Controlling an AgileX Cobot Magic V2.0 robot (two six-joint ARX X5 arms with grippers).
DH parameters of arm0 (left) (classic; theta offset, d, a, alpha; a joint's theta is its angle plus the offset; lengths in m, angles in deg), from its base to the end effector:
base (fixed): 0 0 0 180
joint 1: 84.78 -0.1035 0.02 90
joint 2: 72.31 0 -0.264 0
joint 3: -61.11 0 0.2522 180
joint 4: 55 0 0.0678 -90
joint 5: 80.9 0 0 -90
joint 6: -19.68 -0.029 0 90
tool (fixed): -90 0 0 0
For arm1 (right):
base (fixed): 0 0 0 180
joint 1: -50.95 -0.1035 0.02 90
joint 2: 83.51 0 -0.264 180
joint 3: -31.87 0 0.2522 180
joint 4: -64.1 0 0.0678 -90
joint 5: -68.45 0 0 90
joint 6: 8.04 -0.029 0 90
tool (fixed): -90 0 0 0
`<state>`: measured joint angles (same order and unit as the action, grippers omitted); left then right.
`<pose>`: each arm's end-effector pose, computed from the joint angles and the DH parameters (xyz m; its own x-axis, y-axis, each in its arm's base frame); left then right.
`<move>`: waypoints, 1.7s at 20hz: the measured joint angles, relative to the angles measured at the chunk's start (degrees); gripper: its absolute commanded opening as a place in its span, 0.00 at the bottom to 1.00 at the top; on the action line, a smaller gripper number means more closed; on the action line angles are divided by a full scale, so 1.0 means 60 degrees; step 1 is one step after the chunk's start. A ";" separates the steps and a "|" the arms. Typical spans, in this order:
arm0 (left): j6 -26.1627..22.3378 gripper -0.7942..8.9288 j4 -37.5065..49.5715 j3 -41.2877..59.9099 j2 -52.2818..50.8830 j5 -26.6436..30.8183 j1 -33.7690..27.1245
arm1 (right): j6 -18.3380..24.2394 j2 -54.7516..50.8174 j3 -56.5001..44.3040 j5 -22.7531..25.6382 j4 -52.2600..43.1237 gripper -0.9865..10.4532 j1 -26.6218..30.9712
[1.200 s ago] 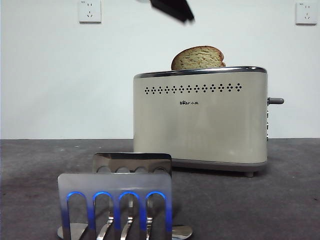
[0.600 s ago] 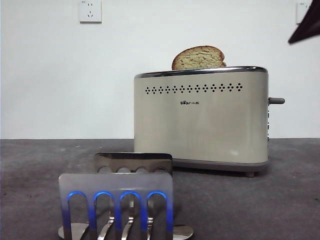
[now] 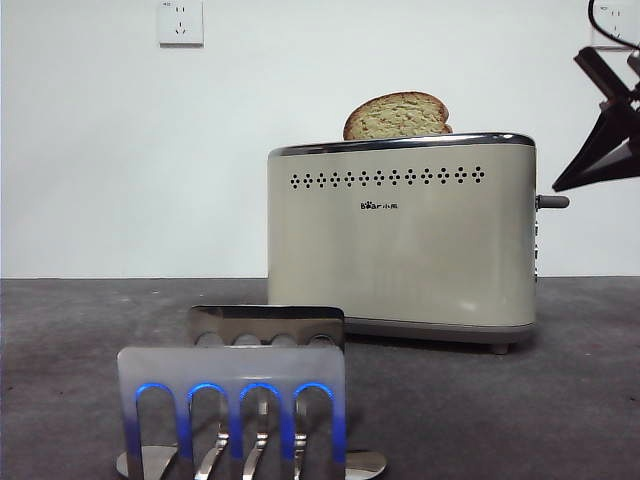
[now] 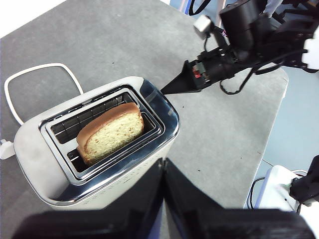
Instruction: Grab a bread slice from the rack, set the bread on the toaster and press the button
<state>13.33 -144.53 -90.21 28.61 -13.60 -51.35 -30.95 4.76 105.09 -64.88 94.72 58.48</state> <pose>0.2476 -0.1769 0.4974 0.3846 -0.7163 -0.5822 0.8117 0.5628 -0.1562 0.3176 -0.0219 0.2383 0.5938 0.6137 -0.5203 -0.0740 0.6856 0.7242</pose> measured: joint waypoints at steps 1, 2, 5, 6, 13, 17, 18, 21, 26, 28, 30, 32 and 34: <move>0.0000 0.08 0.0000 0.0000 0.0000 0.0000 0.0000 | 0.0000 0.0142 0.0000 -0.0029 -0.0018 0.08 0.0000; 0.0000 0.08 0.0000 0.0000 0.0000 0.0000 0.0000 | 0.0004 0.0259 0.0000 -0.0036 -0.0029 0.08 0.0000; 0.0000 0.08 0.0000 0.0000 0.0000 0.0000 0.0000 | 0.0015 0.0437 0.0033 -0.0102 -0.0069 0.08 0.0000; 0.0000 0.08 0.0000 0.0000 0.0000 0.0000 0.0000 | 0.0029 0.0474 0.0058 -0.0106 -0.0069 0.08 0.0000; 0.0000 0.08 0.0000 0.0000 0.0000 0.0040 0.0000 | 0.0102 0.1111 0.0109 -0.0138 0.0262 0.08 0.0000; 0.0000 0.08 0.0000 0.0000 0.0000 0.0040 0.0000 | 0.0299 0.1319 0.0171 -0.0178 0.0455 0.08 0.0000; 0.0000 0.08 0.0000 0.0000 0.0000 0.0040 0.0000 | 0.0361 0.1424 0.0171 -0.0175 0.0506 0.08 0.0000; -0.0004 0.08 0.0000 0.0000 0.0000 0.0040 0.0000 | 0.0470 0.1563 0.0197 -0.0113 0.0510 0.08 0.0000; -0.0004 0.08 0.0000 0.0000 0.0000 0.0040 0.0000 | 0.0616 0.1617 0.0291 0.0084 0.0725 0.08 -0.0004; -0.0004 0.08 -0.0004 0.0000 0.0000 0.0040 0.0000 | 0.0692 0.1654 0.0331 0.0328 0.0831 0.08 -0.0036; -0.0004 0.08 0.0000 0.0000 0.0000 0.0040 0.0000 | 0.0718 0.1701 0.0361 0.0321 0.0823 0.08 -0.0055; -0.0004 0.08 0.0000 0.0000 0.0000 0.0040 0.0000 | 0.0718 0.1745 0.0386 0.0321 0.0801 0.08 -0.0073; -0.0004 0.08 -0.0004 0.0000 0.0000 0.0040 0.0000 | 0.0718 0.1763 0.0393 0.0321 0.0798 0.08 -0.0095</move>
<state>13.31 -144.55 -90.21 28.61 -13.36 -51.35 -26.65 15.34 107.45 -62.96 99.51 57.91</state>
